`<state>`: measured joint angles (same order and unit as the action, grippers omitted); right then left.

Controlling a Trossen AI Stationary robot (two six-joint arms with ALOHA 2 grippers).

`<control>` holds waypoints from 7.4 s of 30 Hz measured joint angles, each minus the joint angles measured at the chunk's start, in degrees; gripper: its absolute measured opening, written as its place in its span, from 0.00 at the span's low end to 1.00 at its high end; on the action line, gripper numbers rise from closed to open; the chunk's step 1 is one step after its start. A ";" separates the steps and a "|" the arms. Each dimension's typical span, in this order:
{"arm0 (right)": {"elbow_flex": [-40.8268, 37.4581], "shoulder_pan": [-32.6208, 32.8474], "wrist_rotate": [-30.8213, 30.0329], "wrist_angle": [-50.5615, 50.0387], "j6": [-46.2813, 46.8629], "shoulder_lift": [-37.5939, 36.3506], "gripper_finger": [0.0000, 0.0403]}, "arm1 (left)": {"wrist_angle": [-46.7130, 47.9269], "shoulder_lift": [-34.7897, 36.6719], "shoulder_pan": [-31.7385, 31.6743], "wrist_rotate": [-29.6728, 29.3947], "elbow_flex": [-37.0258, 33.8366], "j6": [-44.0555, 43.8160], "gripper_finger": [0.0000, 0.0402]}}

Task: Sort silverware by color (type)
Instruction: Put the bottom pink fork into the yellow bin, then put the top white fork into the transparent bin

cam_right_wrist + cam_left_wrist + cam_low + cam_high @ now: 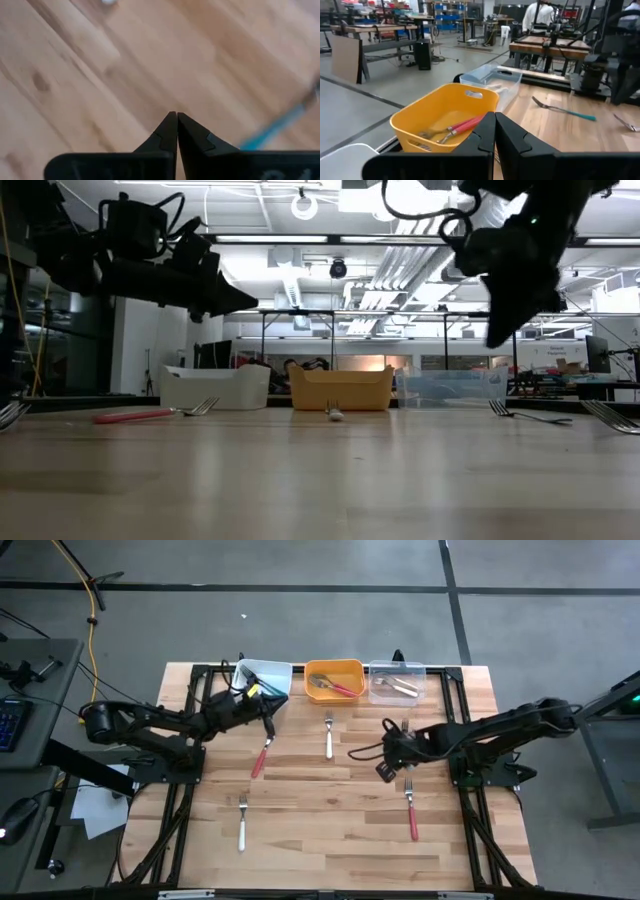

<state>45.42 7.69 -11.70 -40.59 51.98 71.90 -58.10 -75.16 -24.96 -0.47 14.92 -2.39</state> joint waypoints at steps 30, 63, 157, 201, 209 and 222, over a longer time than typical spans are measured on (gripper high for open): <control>1.65 17.61 16.67 -11.49 55.58 10.43 0.43 | -0.05 -2.34 0.18 -0.17 0.02 1.08 0.00; 1.86 15.60 20.66 -6.63 49.53 20.04 0.23 | -0.05 -2.34 0.27 -0.15 0.02 0.94 0.00; 84.76 -37.84 6.14 -21.96 -68.45 61.68 0.05 | -0.39 -2.32 0.27 -0.17 0.04 1.07 0.00; 73.23 -36.30 6.54 -11.25 -63.71 58.06 0.01 | 0.29 -2.32 0.25 -0.20 0.02 2.05 0.00; 44.29 -33.64 6.00 15.04 -56.10 40.55 0.00 | 1.29 -2.32 0.25 -0.20 0.02 2.23 0.00; 0.77 -28.39 3.94 54.70 -48.00 15.14 0.00 | 2.87 -2.32 1.03 1.92 0.03 2.55 0.00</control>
<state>46.19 -20.70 -7.77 14.11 3.97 87.04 -55.24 -77.47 -23.93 1.45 14.94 0.16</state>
